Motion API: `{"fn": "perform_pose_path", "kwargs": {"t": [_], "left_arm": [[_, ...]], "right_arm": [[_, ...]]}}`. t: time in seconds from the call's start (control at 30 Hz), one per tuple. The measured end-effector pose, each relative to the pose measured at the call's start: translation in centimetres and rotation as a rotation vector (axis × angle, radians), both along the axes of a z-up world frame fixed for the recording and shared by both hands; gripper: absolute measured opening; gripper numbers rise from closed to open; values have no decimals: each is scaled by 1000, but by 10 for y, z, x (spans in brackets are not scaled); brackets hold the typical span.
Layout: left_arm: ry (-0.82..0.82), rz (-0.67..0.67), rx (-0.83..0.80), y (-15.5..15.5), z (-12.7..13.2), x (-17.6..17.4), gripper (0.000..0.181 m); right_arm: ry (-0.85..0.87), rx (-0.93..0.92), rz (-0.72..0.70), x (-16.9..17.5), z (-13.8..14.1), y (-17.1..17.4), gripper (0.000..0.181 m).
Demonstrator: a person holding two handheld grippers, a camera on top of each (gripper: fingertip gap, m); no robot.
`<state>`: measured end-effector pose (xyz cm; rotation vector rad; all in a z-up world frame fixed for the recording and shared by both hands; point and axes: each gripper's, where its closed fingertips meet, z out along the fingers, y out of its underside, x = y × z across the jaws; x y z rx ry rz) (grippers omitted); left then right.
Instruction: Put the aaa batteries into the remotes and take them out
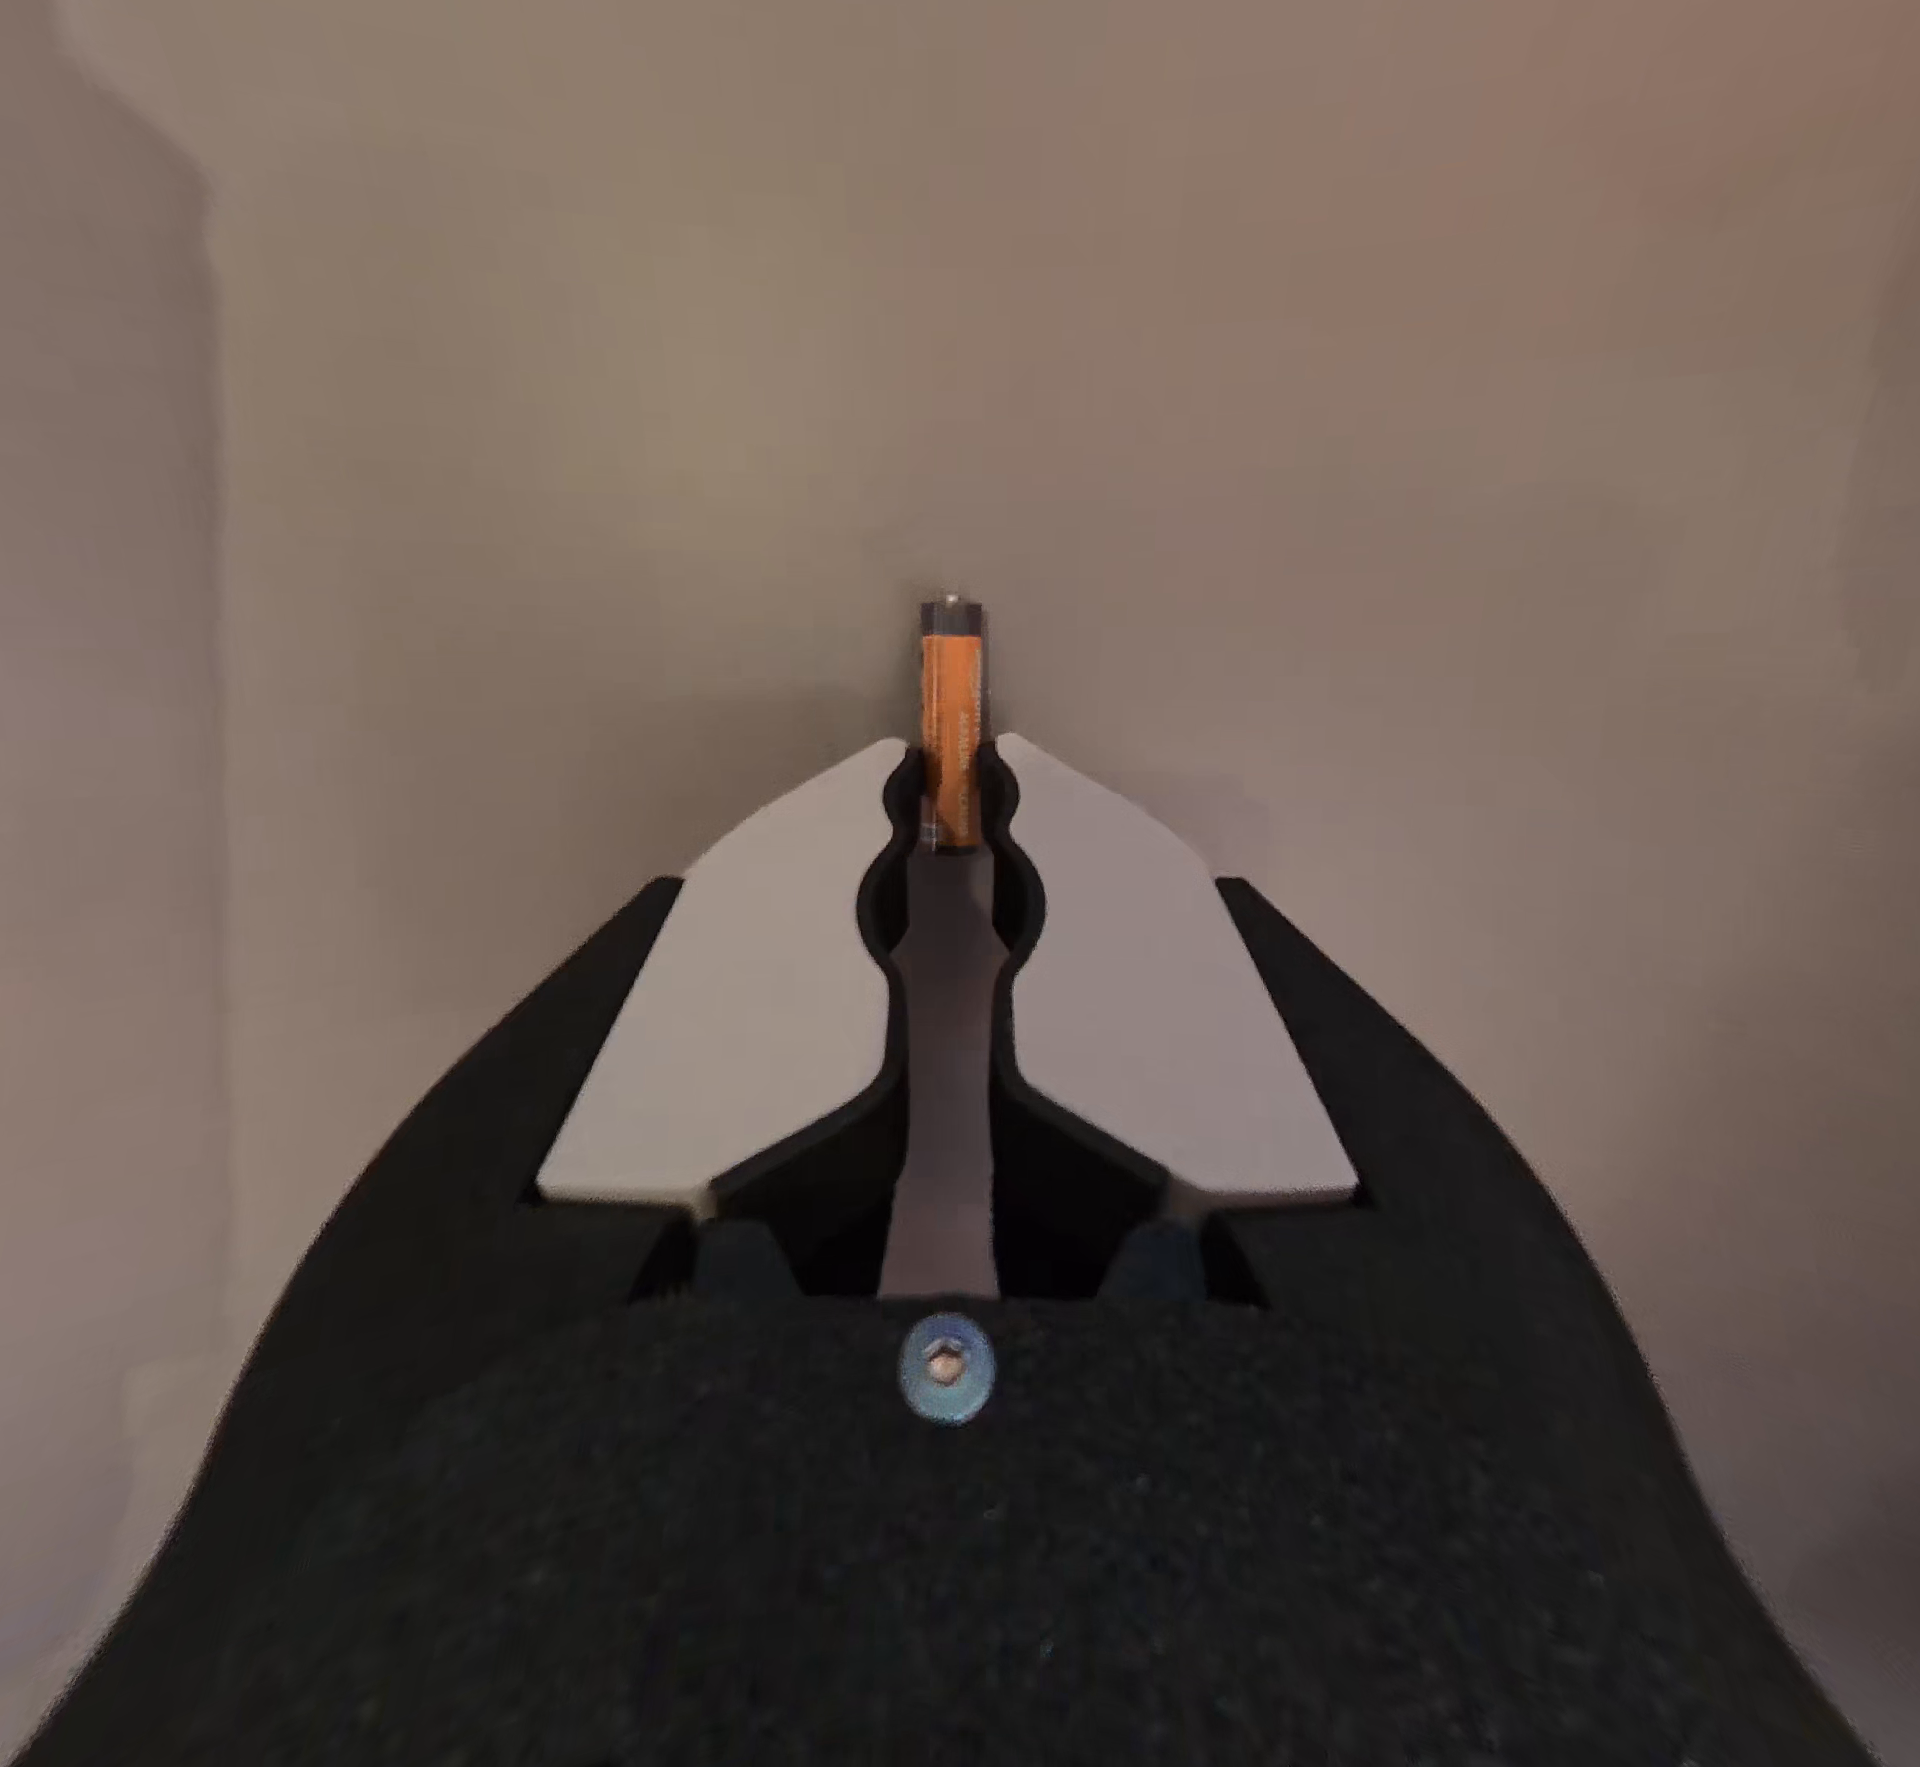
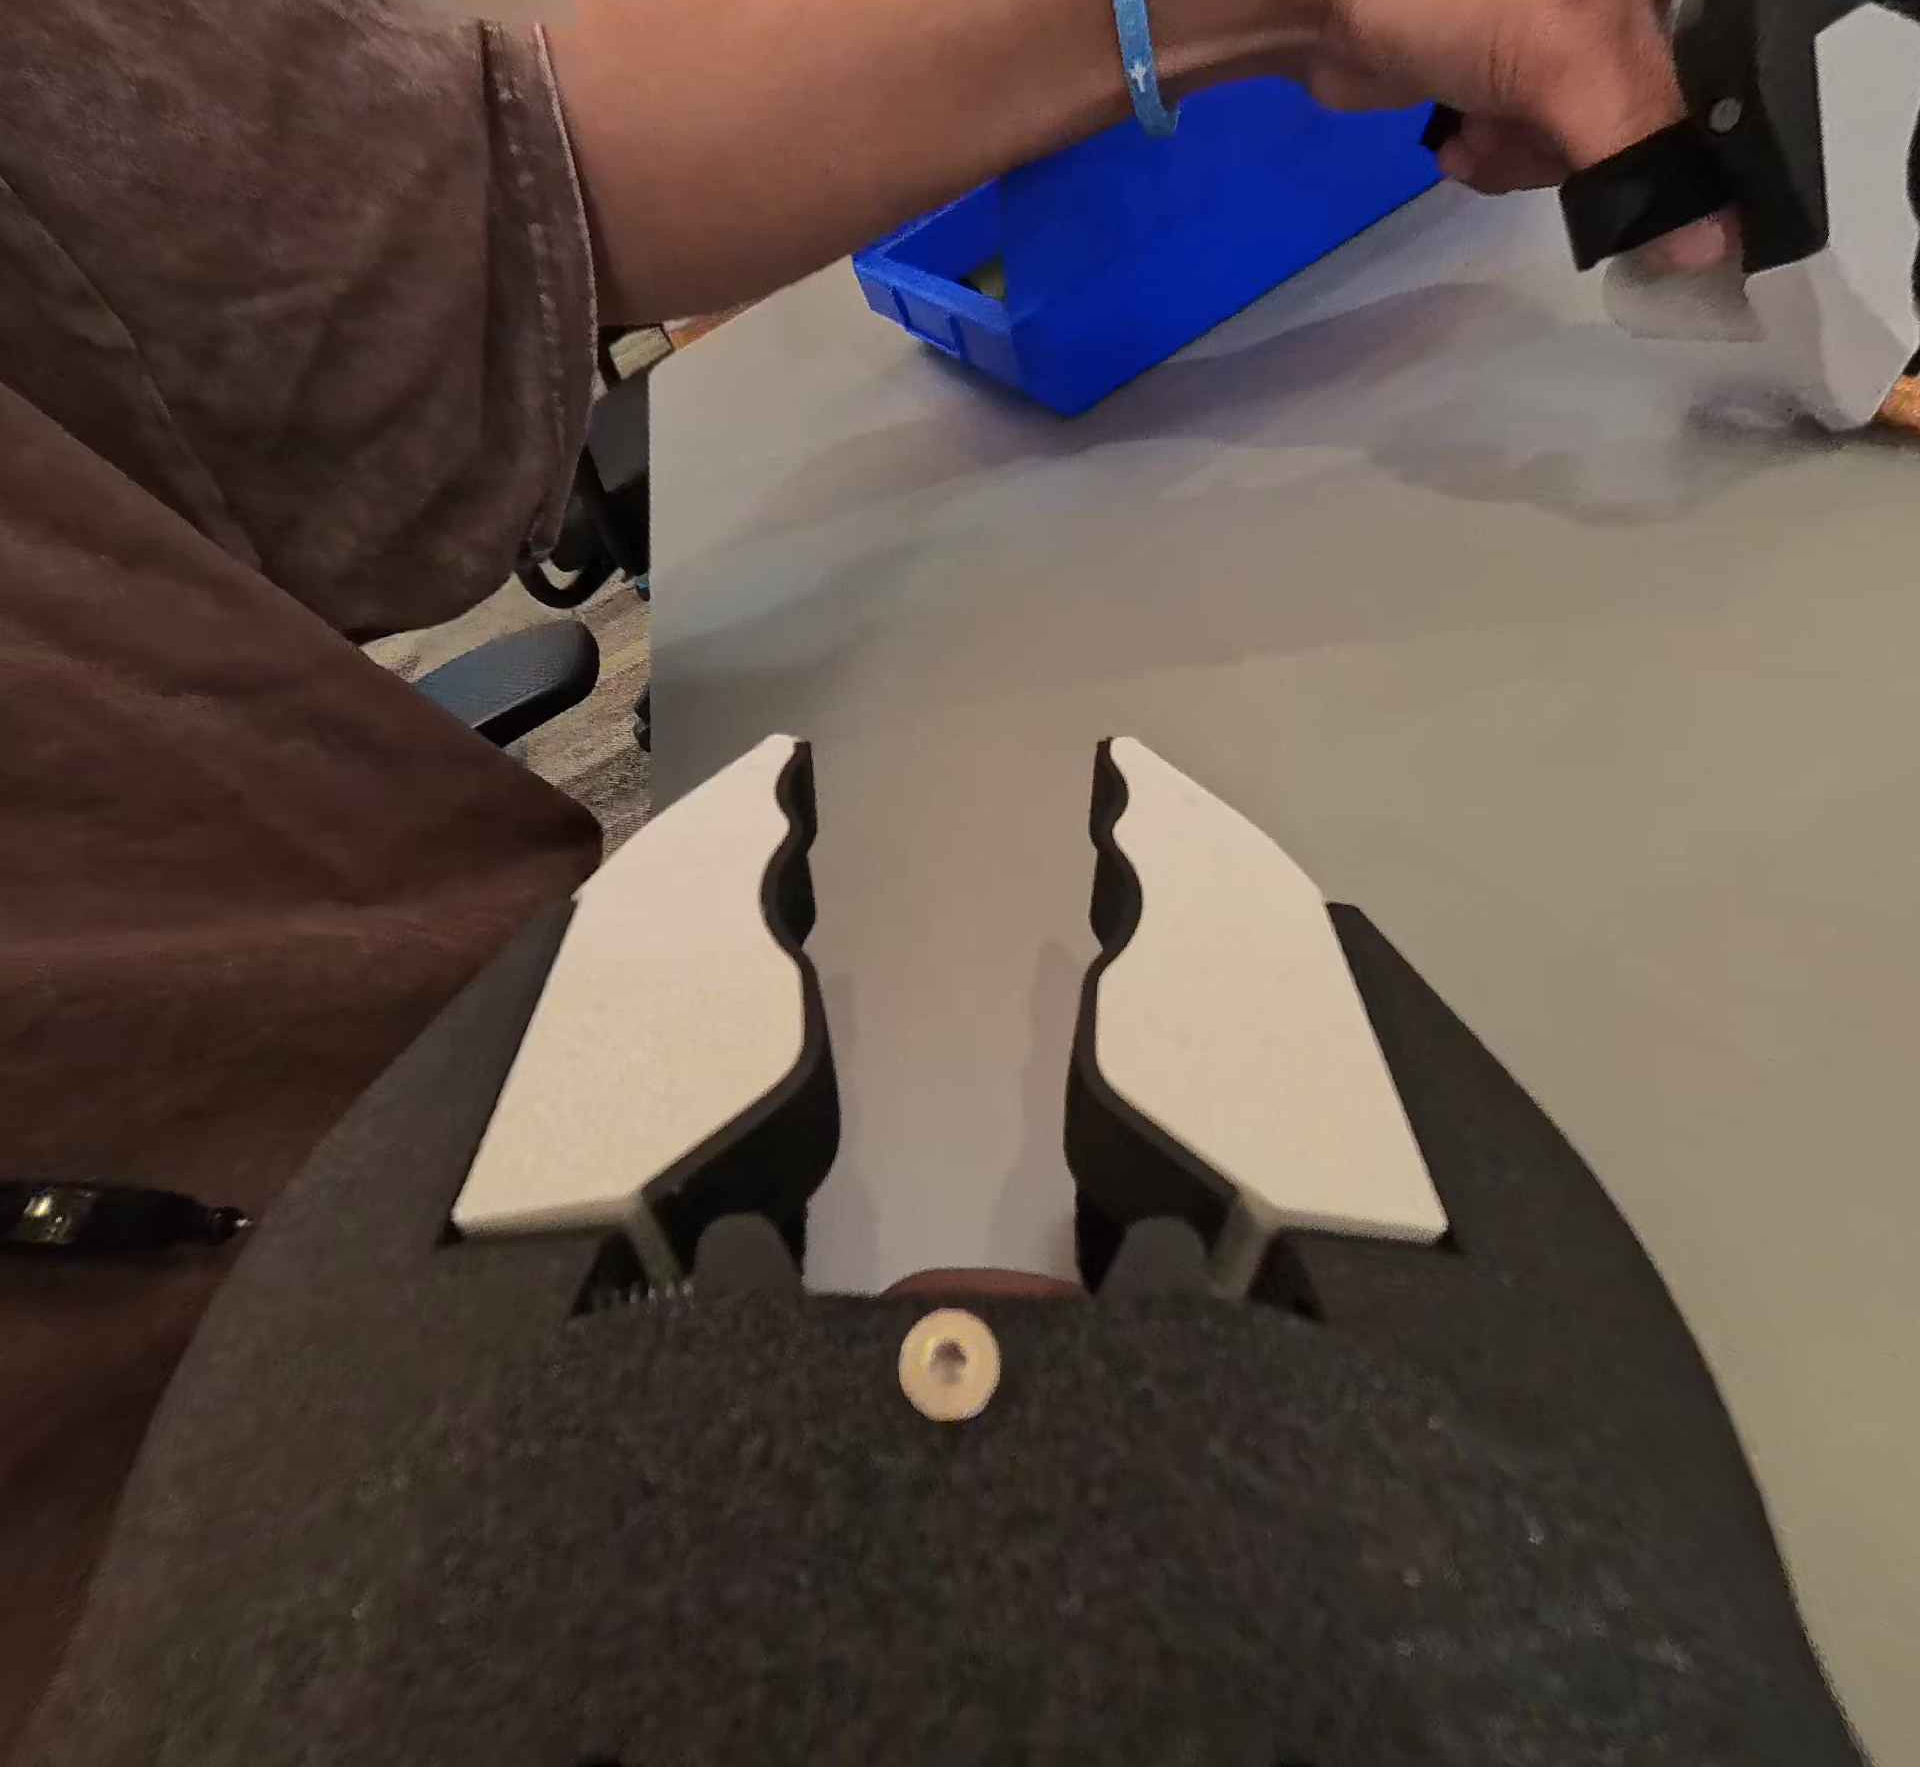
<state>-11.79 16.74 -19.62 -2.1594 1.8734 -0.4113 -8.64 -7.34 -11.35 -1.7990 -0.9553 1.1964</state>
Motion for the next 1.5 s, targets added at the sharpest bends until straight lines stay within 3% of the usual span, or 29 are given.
{"fn": "perform_pose_path", "kwargs": {"t": [0.13,0.23,0.33,0.4,0.47,0.53,0.63,0.77,1.0,1.07,1.2,1.27,1.33,1.43,1.5], "left_arm": [[3,52,14,4,8,-8,27],[-80,150,14,-3,61,-30,35],[-206,404,150,10,133,-101,31],[-161,631,247,29,150,-180,30],[13,817,272,45,132,-262,32],[169,966,195,53,98,-322,33],[217,1130,2,60,49,-359,33],[334,1192,-9,69,17,-380,33],[477,1188,47,68,6,-393,22],[473,1178,53,67,4,-391,11],[379,1152,-32,59,8,-373,11],[229,1118,-59,58,29,-347,10],[47,999,-49,56,69,-300,10],[-155,717,33,45,136,-206,10],[-222,437,53,24,155,-130,10]], "right_arm": [[-4,-2,7,1,0,-2,51],[15,-14,9,1,3,-2,51],[16,-29,10,2,2,-2,51],[19,-44,19,1,0,-3,51],[25,-56,33,-1,-1,-4,51],[27,-64,48,-4,-2,-6,51],[24,-55,68,-8,-1,-7,51],[29,-67,72,-8,-2,-7,51],[21,-66,75,-6,-3,-7,51],[22,-70,80,-7,-3,-8,50],[17,-67,92,-9,-3,-11,50],[14,-60,89,-8,-3,-10,50],[18,-56,77,-7,-1,-8,49],[39,-63,58,-4,2,-4,49],[57,-72,55,-2,5,-3,48]]}}
